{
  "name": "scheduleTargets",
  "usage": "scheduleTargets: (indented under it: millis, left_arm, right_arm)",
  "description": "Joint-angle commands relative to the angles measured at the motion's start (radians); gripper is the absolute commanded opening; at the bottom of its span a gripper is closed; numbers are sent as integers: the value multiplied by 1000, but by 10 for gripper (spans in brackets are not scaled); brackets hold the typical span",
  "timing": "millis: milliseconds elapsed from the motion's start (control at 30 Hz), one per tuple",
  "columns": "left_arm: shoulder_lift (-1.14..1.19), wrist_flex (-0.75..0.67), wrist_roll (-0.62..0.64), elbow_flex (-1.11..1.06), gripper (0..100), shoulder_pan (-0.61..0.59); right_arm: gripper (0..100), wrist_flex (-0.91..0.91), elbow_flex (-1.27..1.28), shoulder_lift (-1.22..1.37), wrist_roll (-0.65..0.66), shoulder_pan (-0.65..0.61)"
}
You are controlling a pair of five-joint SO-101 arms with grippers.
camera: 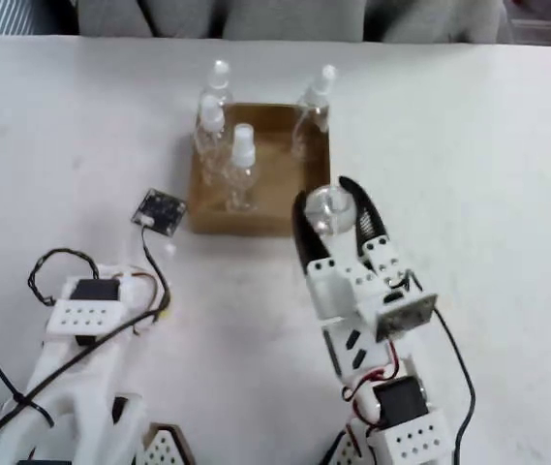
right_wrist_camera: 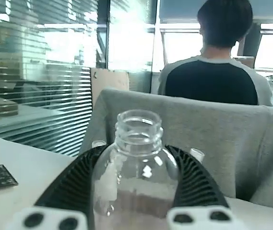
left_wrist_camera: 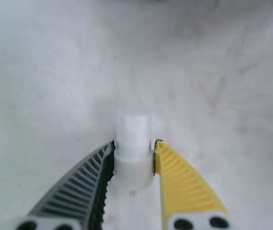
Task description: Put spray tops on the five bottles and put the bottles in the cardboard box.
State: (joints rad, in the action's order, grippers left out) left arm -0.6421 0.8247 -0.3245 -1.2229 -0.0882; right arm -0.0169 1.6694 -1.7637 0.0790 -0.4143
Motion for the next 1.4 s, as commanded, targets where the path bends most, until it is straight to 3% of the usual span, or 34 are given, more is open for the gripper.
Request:
scheduleTargets:
  millis: [0,200,367,533,633,833,933,1167,1367]
  left_arm:
    - [-30,-11,-3,6,49,7]
    - [-36,-11,-2,46,49,5]
    - [-160,83,92,212,49,8]
    - [-369,86,175,396,50,18]
    - [-472,11,181,476,50,67]
    - [-591,-287,181,494,50,226]
    - [-579,-351,183,549,50,268]
    - [-372,-353,198,835,49,295]
    - [-177,-284,468,1069,49,297]
  right_arm:
    - [16,-12,26,56,-12,-44]
    - [16,110,26,77,-203,-91]
    - [16,245,26,77,-212,-136]
    - [16,303,26,77,-212,-176]
    - [16,309,26,77,-212,-193]
    - [16,329,26,77,-212,-242]
    - [16,329,26,77,-210,-246]
    - [16,329,26,77,-210,-246]
    - [16,348,26,77,-210,-246]
